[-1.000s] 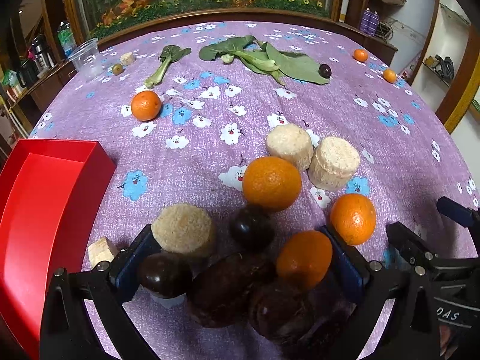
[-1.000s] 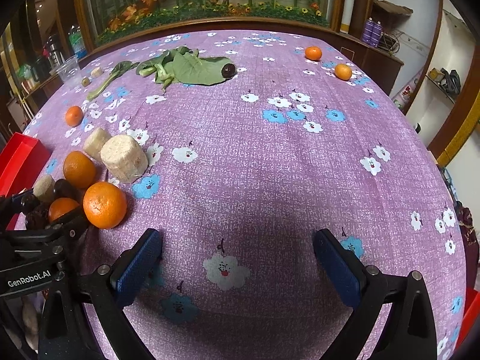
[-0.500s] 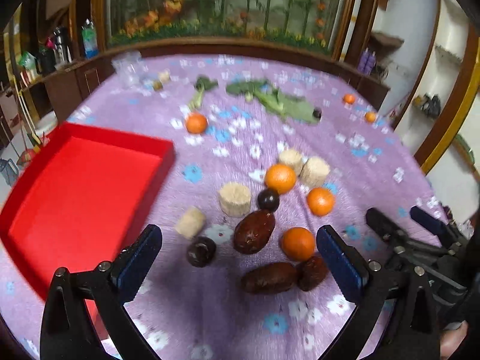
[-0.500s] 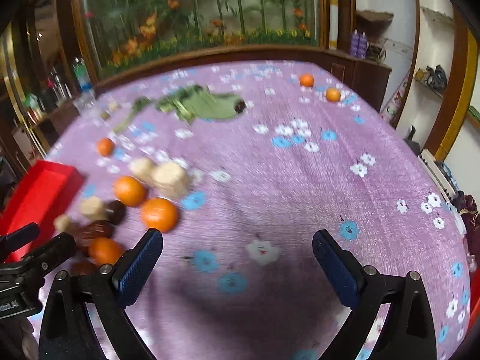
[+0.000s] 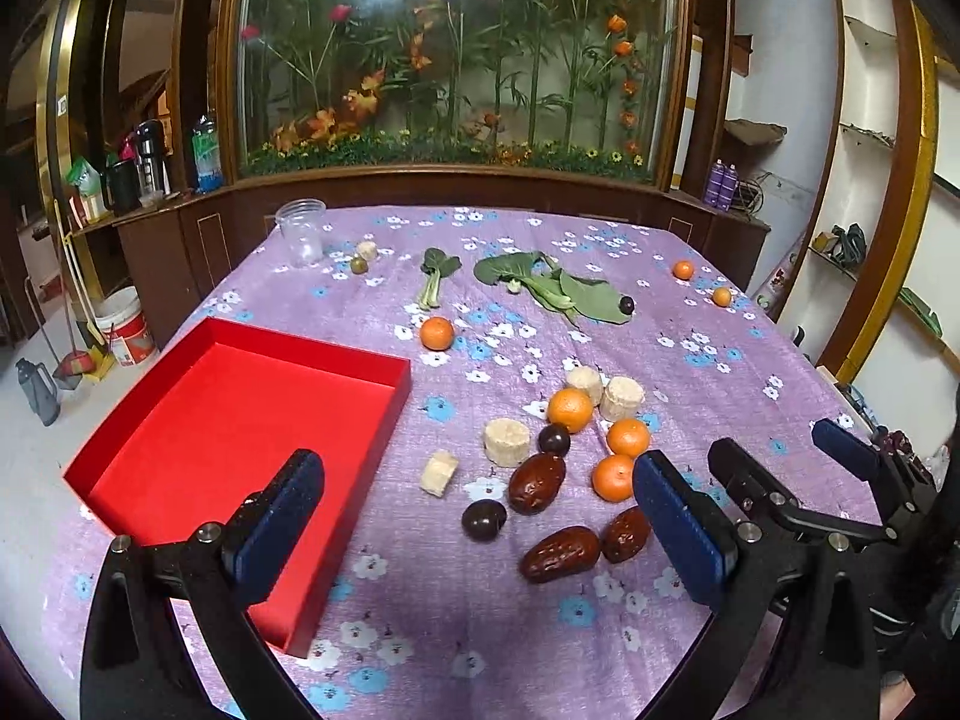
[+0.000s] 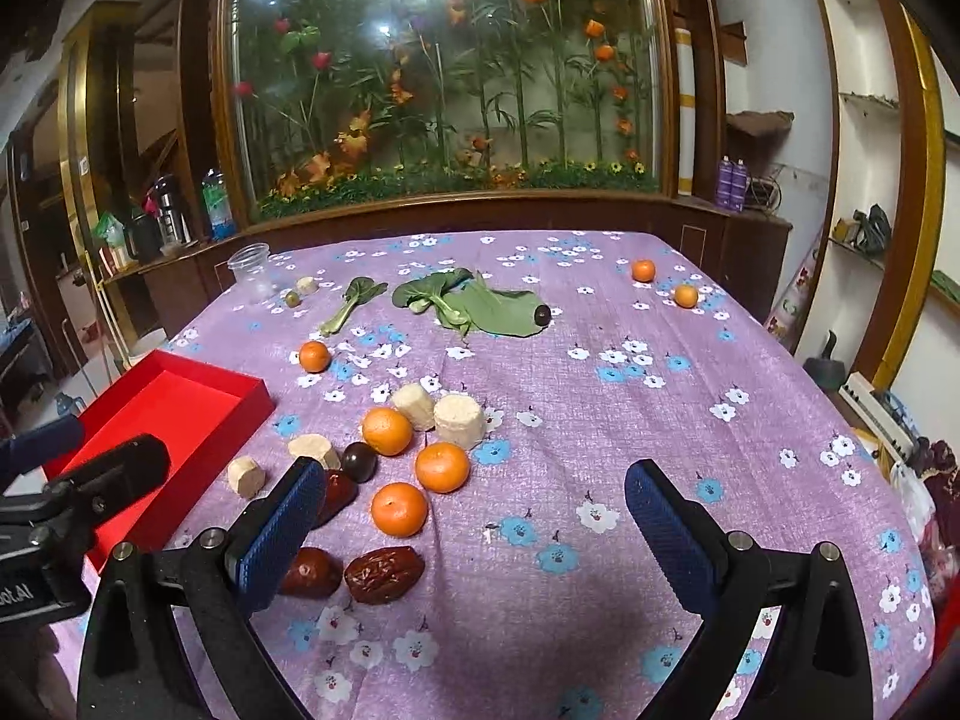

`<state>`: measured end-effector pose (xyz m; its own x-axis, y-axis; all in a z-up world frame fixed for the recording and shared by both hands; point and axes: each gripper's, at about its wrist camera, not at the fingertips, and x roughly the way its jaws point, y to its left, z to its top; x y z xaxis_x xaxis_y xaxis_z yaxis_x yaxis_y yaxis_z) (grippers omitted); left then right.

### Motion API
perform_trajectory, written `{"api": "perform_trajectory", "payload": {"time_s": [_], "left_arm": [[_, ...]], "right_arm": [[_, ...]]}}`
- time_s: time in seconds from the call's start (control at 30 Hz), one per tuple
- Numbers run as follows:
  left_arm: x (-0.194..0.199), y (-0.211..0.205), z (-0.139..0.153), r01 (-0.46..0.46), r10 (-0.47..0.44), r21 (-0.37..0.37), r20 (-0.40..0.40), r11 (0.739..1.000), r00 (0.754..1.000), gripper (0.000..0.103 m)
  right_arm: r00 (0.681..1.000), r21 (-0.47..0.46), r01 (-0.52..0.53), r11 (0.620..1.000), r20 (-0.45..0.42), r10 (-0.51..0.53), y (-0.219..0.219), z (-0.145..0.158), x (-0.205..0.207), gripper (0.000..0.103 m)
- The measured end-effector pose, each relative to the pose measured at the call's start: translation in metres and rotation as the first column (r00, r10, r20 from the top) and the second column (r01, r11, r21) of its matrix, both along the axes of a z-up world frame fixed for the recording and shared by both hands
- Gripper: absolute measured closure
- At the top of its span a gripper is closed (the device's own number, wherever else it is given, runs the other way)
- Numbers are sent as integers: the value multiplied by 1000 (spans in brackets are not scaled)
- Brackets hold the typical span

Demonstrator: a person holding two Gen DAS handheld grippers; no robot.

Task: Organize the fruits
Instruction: 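Grasp a red date with the left gripper while the right gripper grasps an orange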

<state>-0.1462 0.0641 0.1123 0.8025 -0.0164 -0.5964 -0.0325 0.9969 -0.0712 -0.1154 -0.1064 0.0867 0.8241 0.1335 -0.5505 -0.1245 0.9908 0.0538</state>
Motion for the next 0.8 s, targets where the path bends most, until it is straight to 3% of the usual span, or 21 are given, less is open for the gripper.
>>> {"api": "perform_trajectory", "payload": {"time_s": [0.5, 0.8], "left_arm": [[7, 28, -20, -39, 37, -36, -47, 999, 998, 0], [14, 23, -26, -31, 29, -30, -65, 999, 997, 0]], "right_arm": [[996, -9, -61, 998, -67, 60, 15, -20, 5, 1], [994, 2, -57, 998, -88, 57, 11, -28, 11, 1]]}}
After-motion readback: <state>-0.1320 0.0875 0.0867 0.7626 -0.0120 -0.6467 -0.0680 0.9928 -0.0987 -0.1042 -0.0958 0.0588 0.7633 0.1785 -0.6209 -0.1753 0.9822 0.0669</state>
